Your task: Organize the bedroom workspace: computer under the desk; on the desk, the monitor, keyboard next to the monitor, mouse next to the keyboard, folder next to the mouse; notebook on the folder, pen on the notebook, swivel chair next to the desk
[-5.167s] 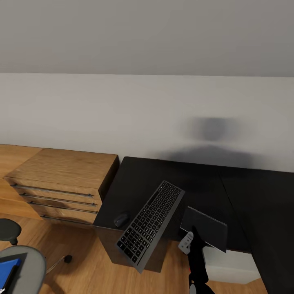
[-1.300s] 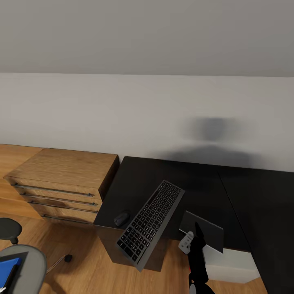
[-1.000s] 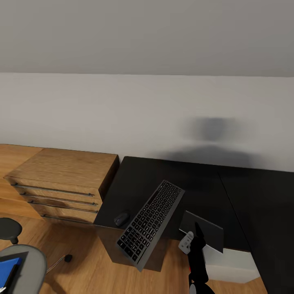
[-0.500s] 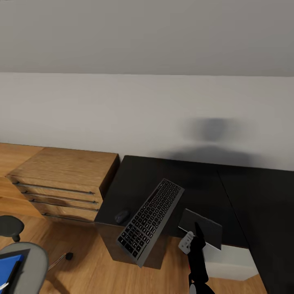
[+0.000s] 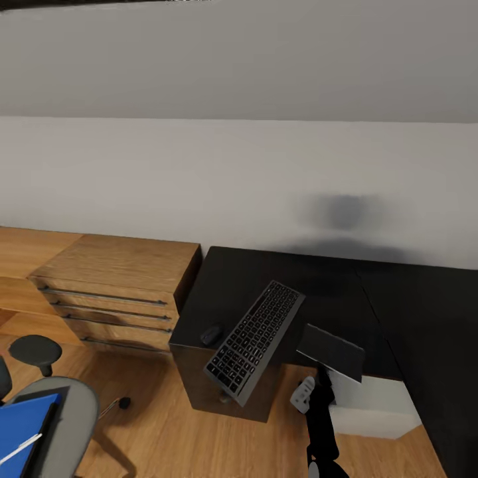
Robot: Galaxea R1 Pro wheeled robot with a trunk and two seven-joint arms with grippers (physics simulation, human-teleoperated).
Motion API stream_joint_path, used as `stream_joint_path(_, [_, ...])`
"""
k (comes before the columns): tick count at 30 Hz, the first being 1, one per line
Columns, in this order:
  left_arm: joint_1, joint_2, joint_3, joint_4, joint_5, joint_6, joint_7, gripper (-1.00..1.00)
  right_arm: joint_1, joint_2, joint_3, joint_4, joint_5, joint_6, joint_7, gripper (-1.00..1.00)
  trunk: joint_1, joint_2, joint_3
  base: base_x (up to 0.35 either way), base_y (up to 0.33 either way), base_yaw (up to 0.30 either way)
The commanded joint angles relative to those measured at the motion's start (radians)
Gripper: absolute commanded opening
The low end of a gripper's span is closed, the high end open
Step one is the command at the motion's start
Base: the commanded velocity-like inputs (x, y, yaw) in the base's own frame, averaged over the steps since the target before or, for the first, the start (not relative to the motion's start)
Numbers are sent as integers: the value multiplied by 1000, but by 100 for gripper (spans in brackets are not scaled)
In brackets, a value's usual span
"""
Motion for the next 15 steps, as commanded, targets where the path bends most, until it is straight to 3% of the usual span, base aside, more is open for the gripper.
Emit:
stream_joint_path(1, [-1,0,3,1,10,-1,-10,100,-1,-1,4,0,5,10,-4,100,0,-1,-1,-217,169,0])
stream_joint_path(7, [-1,0,3,1,10,-2,-9,100,-1,-1,4,0,5,10,-4,100,0,-1,-1,-202,174,0])
stream_joint_path(15, [-1,0,3,1,10,-3,-9,100,-1,0,5,1,5,10,-4,100,0,-1,-1,-57,53,0])
